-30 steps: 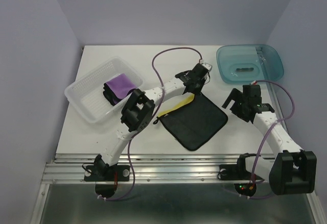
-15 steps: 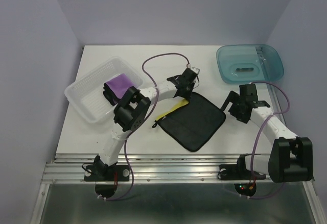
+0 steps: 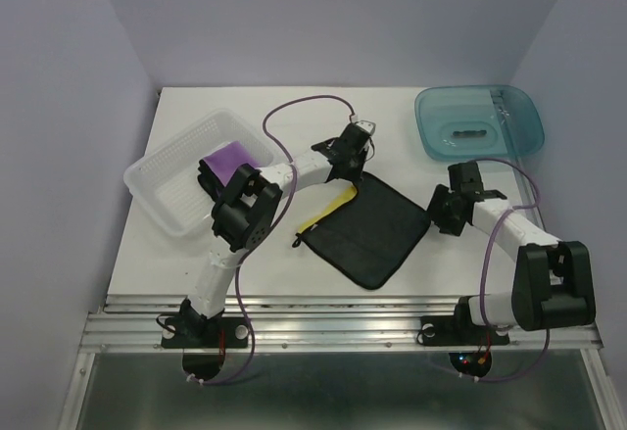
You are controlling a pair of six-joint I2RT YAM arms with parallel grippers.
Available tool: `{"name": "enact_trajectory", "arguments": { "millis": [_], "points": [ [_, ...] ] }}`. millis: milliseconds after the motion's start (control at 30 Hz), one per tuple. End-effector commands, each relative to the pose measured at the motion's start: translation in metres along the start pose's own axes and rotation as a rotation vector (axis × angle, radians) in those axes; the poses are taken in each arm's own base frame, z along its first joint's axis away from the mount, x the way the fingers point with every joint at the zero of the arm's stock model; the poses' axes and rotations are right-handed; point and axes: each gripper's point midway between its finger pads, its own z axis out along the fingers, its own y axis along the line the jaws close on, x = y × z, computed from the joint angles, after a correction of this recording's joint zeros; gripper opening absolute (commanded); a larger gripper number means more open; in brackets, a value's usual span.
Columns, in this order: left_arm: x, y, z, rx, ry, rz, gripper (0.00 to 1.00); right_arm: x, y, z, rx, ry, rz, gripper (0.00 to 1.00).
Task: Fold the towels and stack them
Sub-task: Flatten out the crumpled towel
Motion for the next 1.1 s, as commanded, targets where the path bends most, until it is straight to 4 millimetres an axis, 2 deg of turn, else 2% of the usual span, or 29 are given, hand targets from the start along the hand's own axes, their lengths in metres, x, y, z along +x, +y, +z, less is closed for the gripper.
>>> {"name": "enact_trajectory", "arguments": {
  "millis": [0, 267, 467, 867, 1067],
  "points": [
    [-0.029, -0.006, -0.024, 0.034, -0.083, -0.008, 0.00, -0.022, 0.016, -0.002, -0.038, -0.067, -0.025, 0.55],
    [-0.030, -0.007, -0.025, 0.044, -0.083, -0.004, 0.00, -0.019, 0.013, 0.011, 0.004, -0.058, -0.040, 0.42],
    [-0.030, -0.008, -0.025, 0.057, -0.082, 0.000, 0.00, -0.017, 0.014, 0.019, 0.025, -0.070, -0.043, 0.41],
    [-0.027, -0.010, -0.029, 0.073, -0.080, 0.008, 0.00, -0.030, 0.015, 0.020, 0.041, -0.123, -0.013, 0.41],
    [-0.032, -0.010, -0.032, 0.072, -0.092, 0.010, 0.00, -0.022, 0.017, 0.025, 0.022, -0.088, -0.028, 0.34]
  ]
}}
